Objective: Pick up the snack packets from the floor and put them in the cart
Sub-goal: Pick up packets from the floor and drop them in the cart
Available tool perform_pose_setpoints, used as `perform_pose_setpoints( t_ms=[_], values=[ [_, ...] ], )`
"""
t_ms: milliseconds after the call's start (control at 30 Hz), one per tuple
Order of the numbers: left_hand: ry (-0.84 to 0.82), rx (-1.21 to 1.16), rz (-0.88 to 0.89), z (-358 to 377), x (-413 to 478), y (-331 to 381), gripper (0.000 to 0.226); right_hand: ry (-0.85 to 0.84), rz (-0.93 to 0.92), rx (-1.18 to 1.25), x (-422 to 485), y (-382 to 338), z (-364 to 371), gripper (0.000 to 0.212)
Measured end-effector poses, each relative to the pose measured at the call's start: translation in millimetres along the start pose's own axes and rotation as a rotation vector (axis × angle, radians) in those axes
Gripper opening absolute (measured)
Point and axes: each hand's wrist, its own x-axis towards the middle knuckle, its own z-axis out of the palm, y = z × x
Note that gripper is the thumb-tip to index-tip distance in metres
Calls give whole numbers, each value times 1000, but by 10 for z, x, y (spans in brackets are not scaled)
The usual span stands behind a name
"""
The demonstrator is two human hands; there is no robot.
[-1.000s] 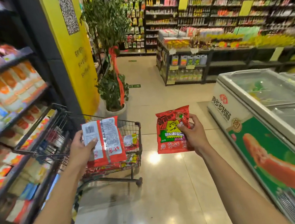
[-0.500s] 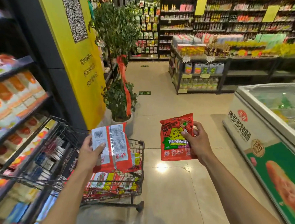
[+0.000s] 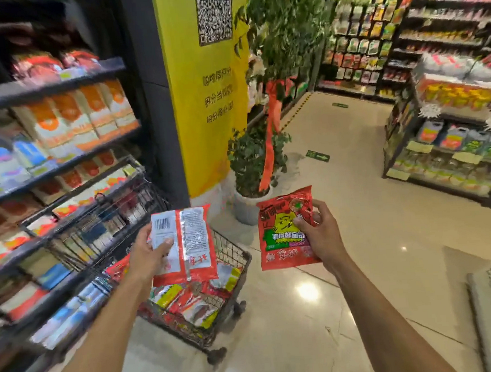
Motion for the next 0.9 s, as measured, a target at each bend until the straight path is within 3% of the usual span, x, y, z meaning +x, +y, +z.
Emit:
perform_pose_setpoints(
  t_ms=[233, 467, 600, 900],
  values=[
    [233, -93, -59, 102, 184, -268, 41, -234, 4, -39, 1043, 217, 212, 33],
    [441, -217, -56, 113, 664, -800, 52, -462, 44, -71, 1964, 630, 1073, 40],
    [497, -311, -123, 229, 913, -1125, 39, -615, 91, -141, 2437, 889, 1532, 41],
    [644, -375, -294, 510, 1273, -1815, 38, -824, 263, -253, 3045, 1942, 2288, 36]
  ],
)
